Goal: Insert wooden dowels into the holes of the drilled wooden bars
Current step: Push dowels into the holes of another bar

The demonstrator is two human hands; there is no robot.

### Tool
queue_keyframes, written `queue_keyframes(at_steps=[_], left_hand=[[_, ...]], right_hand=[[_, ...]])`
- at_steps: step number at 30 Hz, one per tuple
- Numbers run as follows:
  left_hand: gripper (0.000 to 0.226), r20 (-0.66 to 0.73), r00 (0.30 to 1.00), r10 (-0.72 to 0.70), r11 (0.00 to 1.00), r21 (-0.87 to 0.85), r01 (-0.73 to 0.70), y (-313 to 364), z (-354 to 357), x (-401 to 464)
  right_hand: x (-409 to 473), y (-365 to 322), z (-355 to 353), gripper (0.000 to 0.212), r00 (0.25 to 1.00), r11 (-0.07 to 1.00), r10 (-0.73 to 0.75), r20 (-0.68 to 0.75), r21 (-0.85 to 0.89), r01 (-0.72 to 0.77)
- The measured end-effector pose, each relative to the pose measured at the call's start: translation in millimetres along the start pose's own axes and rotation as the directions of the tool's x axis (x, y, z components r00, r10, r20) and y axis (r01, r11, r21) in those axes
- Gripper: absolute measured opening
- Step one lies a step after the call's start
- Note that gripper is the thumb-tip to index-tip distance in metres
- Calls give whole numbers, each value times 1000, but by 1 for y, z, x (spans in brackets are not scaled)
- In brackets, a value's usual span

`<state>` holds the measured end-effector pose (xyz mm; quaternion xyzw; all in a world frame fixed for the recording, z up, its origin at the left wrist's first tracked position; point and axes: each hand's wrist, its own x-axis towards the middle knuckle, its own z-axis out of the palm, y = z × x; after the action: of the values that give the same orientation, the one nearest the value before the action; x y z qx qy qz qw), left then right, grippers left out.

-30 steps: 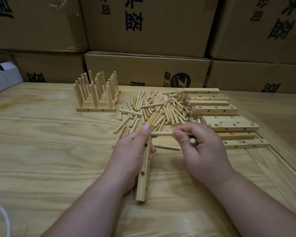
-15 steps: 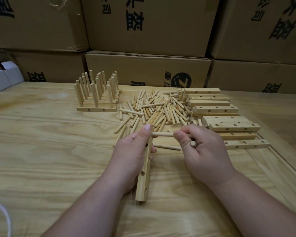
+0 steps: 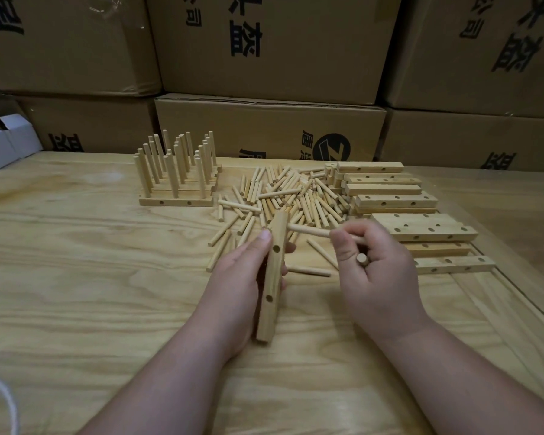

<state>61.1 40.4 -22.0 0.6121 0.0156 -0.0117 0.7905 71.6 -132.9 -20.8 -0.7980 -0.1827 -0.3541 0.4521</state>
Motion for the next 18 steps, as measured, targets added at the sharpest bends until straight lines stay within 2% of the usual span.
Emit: queue_keyframes(at_steps=[2,4,7,9,15,18], left_hand=[[43,-36,999,-13,999,32,14,-1,1,0],[46,-78,997,-21,999,31,23,0,1,1],[52,-118,992,-52,996,-76,43,2,1,3],[54,-130,990,-56,991,-128,39,2,1,4],[53,-87,995,-52,979,-201,33,-2,-3,8],[49,-39,998,-52,974,-222,42,-3,-5,9]], right_hand=[[1,2,-1,25,996,990,79,-32,121,-74],[1,6,-3,37,996,971,76,-44,231,-64],[1,7,-3,29,999,929,48,-1,366,-44],[0,5,-1,19,998,935,61,25,347,-66],[2,-4,2,14,996,990,79,30,111,-82],[0,-6,2,9,994,977,99,39,185,-104]])
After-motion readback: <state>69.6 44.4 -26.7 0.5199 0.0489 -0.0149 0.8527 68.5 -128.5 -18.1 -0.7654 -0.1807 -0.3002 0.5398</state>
